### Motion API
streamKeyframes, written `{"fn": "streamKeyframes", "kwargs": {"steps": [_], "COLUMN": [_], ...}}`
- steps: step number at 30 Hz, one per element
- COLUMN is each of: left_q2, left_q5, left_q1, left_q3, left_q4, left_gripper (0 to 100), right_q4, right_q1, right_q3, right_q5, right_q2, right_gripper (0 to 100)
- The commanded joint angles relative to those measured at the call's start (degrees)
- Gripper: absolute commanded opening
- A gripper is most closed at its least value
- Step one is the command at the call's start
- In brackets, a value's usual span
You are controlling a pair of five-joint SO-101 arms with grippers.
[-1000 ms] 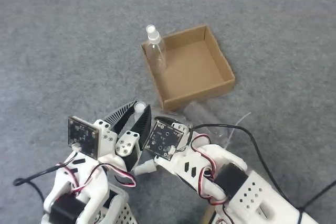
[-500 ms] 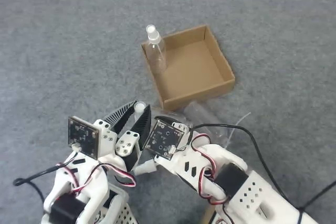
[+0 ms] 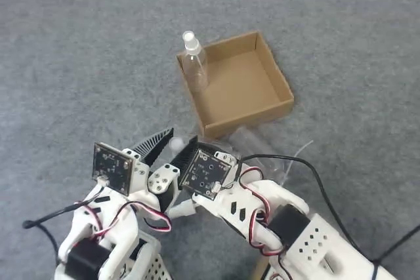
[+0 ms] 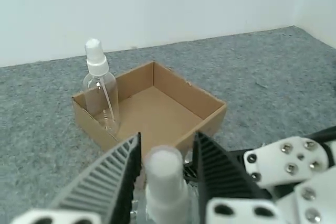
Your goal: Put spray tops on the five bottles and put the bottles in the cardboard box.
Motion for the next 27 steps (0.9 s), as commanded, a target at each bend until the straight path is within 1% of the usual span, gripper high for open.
{"fn": "streamKeyframes", "kwargs": {"steps": [1, 6, 10, 20, 23, 27], "left_q2": [-0.88, -0.97, -0.97, -0.97, -0.97, -0.97], "left_q5": [-0.09, -0.44, -0.18, -0.18, 0.62, 4.22], "left_q1": [-0.35, -0.44, -0.53, -0.53, -3.87, -10.37], "left_q3": [-0.57, -0.75, -1.89, -5.05, -6.64, -6.81], "left_q4": [0.00, 0.18, 0.26, 0.62, 0.53, -1.23], "left_gripper": [17, 18, 21, 21, 22, 22], "right_q4": [-1.19, -1.27, -1.27, -1.27, -1.27, -1.27], "right_q1": [1.19, 1.19, 1.19, 1.19, 1.19, 1.19], "right_q3": [-0.62, -0.62, -0.62, -0.62, -0.62, -0.62], "right_q5": [0.62, 0.53, 0.53, 0.53, 0.53, 0.53], "right_q2": [-0.92, -0.75, -0.84, -0.75, -0.84, -0.84], "right_gripper": [1.7, 1.7, 1.7, 1.7, 1.7, 1.7]}}
